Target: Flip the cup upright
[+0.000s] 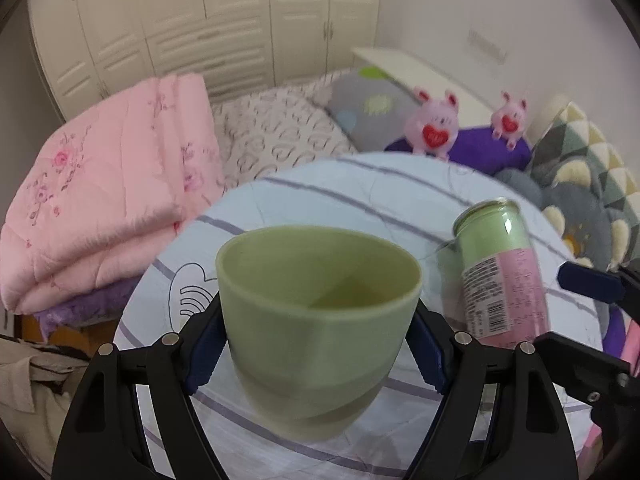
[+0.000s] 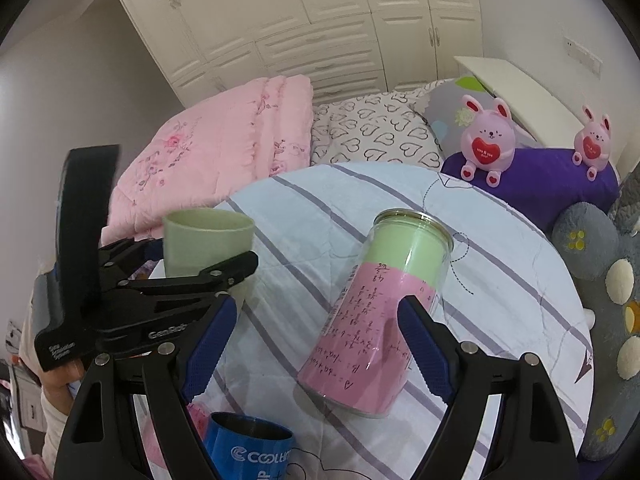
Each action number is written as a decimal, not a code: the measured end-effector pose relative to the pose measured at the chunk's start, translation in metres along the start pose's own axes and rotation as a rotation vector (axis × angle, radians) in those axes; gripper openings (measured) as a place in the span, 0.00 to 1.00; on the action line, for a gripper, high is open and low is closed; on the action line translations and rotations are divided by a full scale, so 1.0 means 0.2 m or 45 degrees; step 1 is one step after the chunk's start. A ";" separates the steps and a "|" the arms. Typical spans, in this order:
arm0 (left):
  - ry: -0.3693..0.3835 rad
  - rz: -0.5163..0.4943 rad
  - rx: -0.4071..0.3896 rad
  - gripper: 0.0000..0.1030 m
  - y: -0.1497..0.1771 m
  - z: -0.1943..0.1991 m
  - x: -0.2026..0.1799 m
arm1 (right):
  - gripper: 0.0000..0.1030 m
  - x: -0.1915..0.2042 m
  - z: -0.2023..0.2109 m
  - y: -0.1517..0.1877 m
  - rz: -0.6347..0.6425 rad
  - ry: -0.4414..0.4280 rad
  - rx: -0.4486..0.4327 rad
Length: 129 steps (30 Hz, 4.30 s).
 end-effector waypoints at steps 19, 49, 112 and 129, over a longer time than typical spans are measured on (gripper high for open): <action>0.059 0.066 -0.053 0.78 0.12 0.08 -0.03 | 0.82 0.08 0.04 0.11 0.108 0.063 0.015; -0.002 0.068 -0.177 0.99 0.24 0.55 0.00 | 0.82 0.23 0.29 0.15 0.187 0.123 -0.074; -0.221 0.023 -0.601 1.00 0.86 1.42 -0.58 | 0.82 0.20 1.14 0.88 0.285 0.327 -0.725; -0.220 0.029 -0.592 1.00 0.86 1.41 -0.60 | 0.82 0.19 1.14 0.88 0.284 0.328 -0.732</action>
Point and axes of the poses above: each gripper's, at about its wrist camera, not at the fingertips, and z roughly against the way its jaws point, x to its left, y to its underside, the point moved 3 cm from there along -z, roughly the way its jaws point, and after that the axes turned 4 degrees about -x, right-handed, at the moved point
